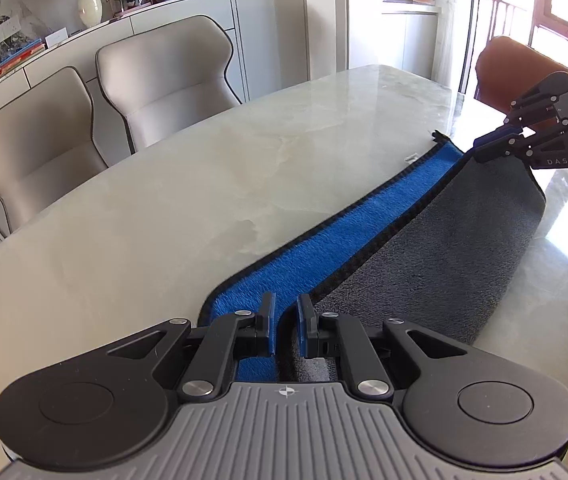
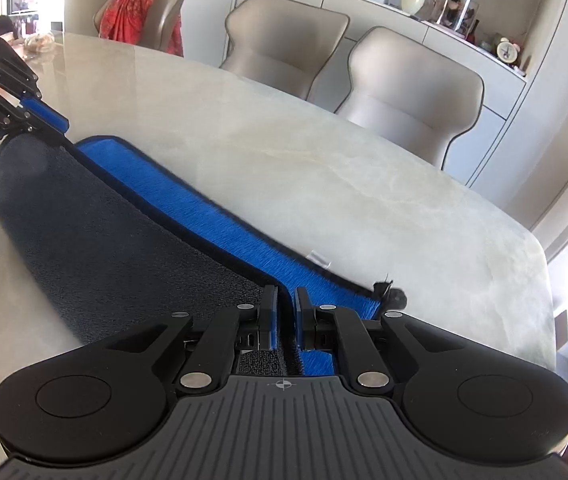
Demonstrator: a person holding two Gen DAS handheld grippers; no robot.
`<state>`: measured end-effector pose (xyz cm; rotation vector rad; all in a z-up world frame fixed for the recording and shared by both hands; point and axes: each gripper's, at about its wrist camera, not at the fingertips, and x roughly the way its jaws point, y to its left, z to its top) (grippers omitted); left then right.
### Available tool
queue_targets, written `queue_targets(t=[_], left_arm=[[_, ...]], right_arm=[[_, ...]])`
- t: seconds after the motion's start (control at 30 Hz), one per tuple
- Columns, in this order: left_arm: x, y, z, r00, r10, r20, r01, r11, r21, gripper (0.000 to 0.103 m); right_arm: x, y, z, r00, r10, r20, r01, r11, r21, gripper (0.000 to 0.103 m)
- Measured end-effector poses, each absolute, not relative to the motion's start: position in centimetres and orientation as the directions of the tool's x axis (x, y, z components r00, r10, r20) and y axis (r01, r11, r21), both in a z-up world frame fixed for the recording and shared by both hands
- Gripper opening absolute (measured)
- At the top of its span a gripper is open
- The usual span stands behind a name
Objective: Fold towel
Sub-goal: 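Lift the held corners and fold the towel in half over itself with both tools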
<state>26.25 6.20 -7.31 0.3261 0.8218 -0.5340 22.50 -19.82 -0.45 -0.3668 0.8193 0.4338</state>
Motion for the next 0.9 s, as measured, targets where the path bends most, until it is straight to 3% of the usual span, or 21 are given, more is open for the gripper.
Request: queue_targets(t=[0.9], left_arm=[[31.6, 4.6, -11.3, 0.528, -0.277, -0.803, 0.631, 0.761, 0.153, 0.011]], right_arm=[[26.6, -20.3, -3.7, 0.584, 0.203, -0.786, -0.431, 0.898, -0.089, 0.009]])
